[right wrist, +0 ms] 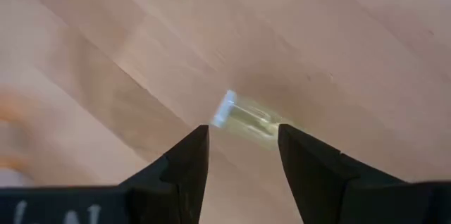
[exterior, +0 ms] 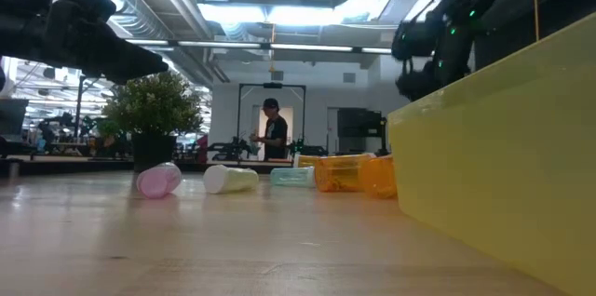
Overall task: Pick and place medicine bottles into bin by pill shape (circle, oval)
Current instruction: Put the yellow tablet bottle into the transparent bin
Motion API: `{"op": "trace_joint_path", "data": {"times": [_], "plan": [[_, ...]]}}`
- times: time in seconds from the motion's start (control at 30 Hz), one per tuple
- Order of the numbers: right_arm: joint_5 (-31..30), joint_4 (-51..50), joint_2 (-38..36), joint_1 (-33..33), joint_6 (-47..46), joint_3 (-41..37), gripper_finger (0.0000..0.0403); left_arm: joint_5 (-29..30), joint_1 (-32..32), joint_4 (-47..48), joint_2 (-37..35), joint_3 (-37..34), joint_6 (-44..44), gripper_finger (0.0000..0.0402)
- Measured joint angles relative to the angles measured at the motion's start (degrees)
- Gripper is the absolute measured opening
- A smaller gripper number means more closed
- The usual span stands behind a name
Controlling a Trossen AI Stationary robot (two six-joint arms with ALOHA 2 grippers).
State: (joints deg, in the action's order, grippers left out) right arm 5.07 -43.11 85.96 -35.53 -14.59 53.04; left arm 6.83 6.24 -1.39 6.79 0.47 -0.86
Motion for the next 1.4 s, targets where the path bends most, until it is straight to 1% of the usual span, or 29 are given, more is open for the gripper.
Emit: {"op": "trace_joint_path", "data": {"times": [0.17, 0.33, 0.6, 0.7, 0.87, 1.0, 1.13, 1.23, 1.4], "plan": [[-0.89, -0.92, 6.52, 0.00, 10.16, 0.91, 0.0173, 0.00, 0.00, 0.00, 0.00, 0.02, -0.32, 0.0149], [-0.90, -3.85, 9.56, 0.02, 19.24, 4.13, 0.0173, -0.02, 0.00, 0.00, 0.00, 0.00, -0.35, 0.0149], [-0.94, -5.39, 12.20, 0.09, 27.11, 5.11, 0.0173, -0.02, 0.01, -0.02, 0.00, 0.01, -0.42, 0.0149], [-1.30, -6.17, 13.45, 0.17, 27.64, 5.07, 0.0173, -0.01, 0.00, -0.02, 0.00, 0.02, -0.42, 0.0149], [-1.58, -6.14, 14.72, 0.46, 26.01, 5.07, 0.0173, -0.02, 0.00, -0.02, 0.00, 0.02, -0.43, 0.0149], [-4.03, -6.19, 14.87, 1.24, 17.77, 5.05, 0.0173, -0.02, 0.00, -0.02, 0.00, 0.02, -0.43, 0.0149], [-4.08, -6.20, 14.87, 2.50, 8.53, 5.05, 0.0171, -0.02, 0.00, -0.02, 0.01, 0.01, -0.42, 0.0149], [-4.07, -5.78, 14.87, 3.53, 2.26, 5.05, 0.0159, -0.03, 0.00, -0.02, 0.00, 0.01, -0.42, 0.0149], [-4.06, -5.40, 14.76, 5.06, -5.74, 4.64, 0.0119, -0.04, 0.00, -0.02, 0.00, 0.01, -0.42, 0.0149]]}}
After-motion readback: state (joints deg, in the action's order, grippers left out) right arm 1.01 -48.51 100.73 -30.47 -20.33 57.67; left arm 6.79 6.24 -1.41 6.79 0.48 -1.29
